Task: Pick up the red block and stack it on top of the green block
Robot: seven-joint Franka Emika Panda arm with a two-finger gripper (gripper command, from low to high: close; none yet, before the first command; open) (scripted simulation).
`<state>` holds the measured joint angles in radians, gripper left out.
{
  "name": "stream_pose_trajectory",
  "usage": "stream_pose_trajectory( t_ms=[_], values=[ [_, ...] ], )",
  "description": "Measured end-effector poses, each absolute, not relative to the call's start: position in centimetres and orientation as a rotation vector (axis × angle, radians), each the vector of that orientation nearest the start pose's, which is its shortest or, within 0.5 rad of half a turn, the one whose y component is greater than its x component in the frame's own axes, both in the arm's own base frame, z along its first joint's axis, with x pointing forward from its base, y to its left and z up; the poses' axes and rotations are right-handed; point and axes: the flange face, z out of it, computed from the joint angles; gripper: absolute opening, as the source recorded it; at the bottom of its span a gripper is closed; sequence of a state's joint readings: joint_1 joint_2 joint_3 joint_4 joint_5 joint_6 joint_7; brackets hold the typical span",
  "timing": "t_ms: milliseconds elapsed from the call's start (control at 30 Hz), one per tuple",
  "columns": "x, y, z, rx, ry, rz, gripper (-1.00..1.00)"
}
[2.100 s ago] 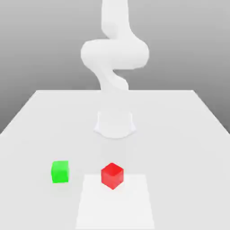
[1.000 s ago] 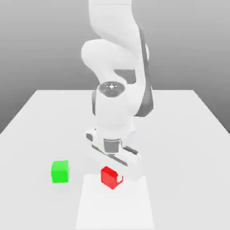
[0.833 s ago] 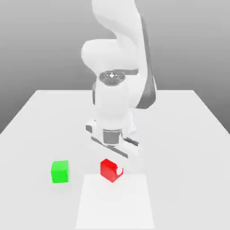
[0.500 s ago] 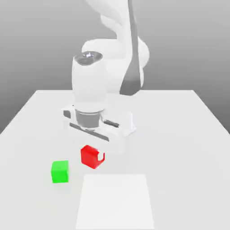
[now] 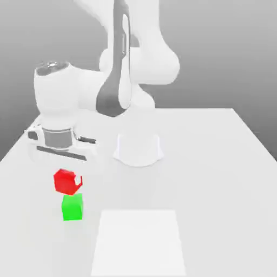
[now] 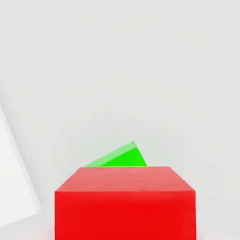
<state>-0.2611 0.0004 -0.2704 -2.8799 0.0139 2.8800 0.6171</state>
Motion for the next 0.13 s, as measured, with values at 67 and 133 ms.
stream_pose_trajectory(
  t_ms=[67, 133],
  values=[
    [30.03, -17.72, 18.47, -2.625, 1.722, 0.001, 1.00],
    [30.03, -17.73, 18.47, -2.625, 1.722, 0.001, 1.00]
  ],
)
